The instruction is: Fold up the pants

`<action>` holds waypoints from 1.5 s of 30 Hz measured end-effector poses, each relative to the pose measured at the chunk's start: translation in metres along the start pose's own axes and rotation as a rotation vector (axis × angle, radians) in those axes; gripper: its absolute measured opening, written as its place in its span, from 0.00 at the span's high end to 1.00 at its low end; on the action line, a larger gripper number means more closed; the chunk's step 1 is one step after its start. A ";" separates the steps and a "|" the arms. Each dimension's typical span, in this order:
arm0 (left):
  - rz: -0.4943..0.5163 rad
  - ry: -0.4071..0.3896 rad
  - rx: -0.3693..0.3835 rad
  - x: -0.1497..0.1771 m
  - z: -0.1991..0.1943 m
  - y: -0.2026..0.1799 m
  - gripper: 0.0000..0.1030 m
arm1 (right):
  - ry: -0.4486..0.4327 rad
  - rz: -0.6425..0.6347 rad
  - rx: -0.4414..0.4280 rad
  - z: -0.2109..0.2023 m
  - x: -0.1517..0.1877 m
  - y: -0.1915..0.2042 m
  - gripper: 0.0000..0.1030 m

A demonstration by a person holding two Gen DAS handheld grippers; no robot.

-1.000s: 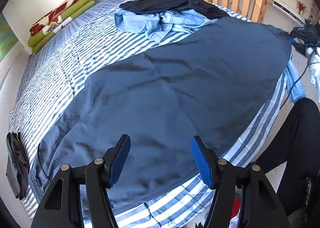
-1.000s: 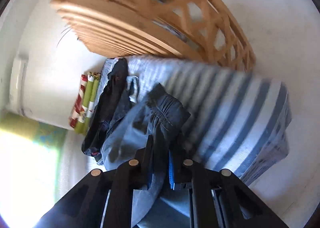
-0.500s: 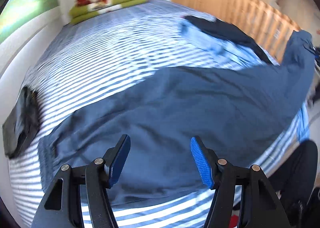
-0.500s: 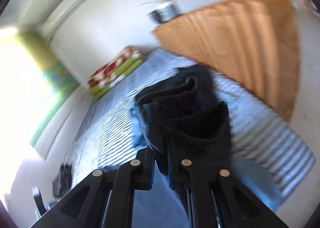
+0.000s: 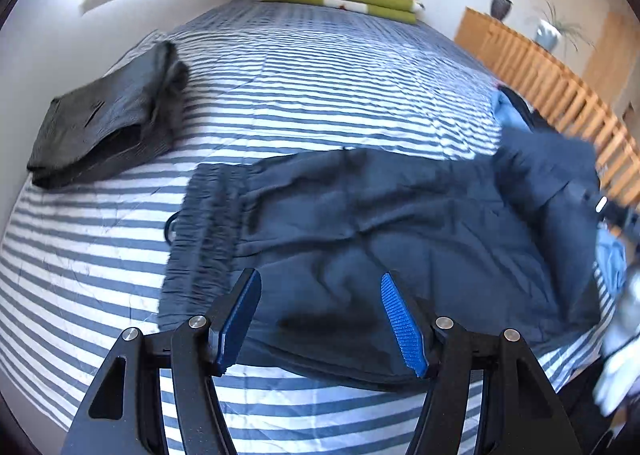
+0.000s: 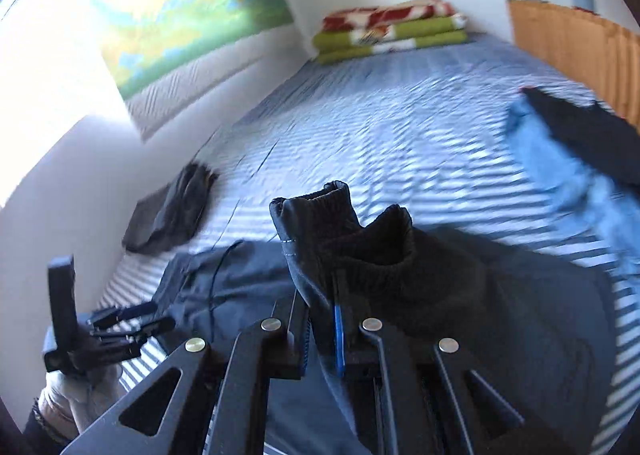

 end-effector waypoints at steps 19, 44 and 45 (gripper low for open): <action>0.067 -0.010 0.172 0.002 -0.006 -0.032 0.36 | 0.114 -0.195 -0.049 -0.055 0.046 0.021 0.68; 0.151 0.095 0.014 0.016 0.014 -0.079 0.71 | 0.228 -0.005 0.153 -0.116 0.102 -0.133 0.68; 0.147 0.076 0.029 0.011 0.010 -0.080 0.37 | 0.229 -0.011 0.158 -0.116 0.103 -0.133 0.68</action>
Point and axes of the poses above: each gripper's, at about its wrist camera, not at the fingertips, and z roughly the way its jaws point, y to its left, x to its underside, the point moved 2 cm from there along z, roughly the way its jaws point, and after that the axes turned 7 degrees about -x, right-handed, at the moved point
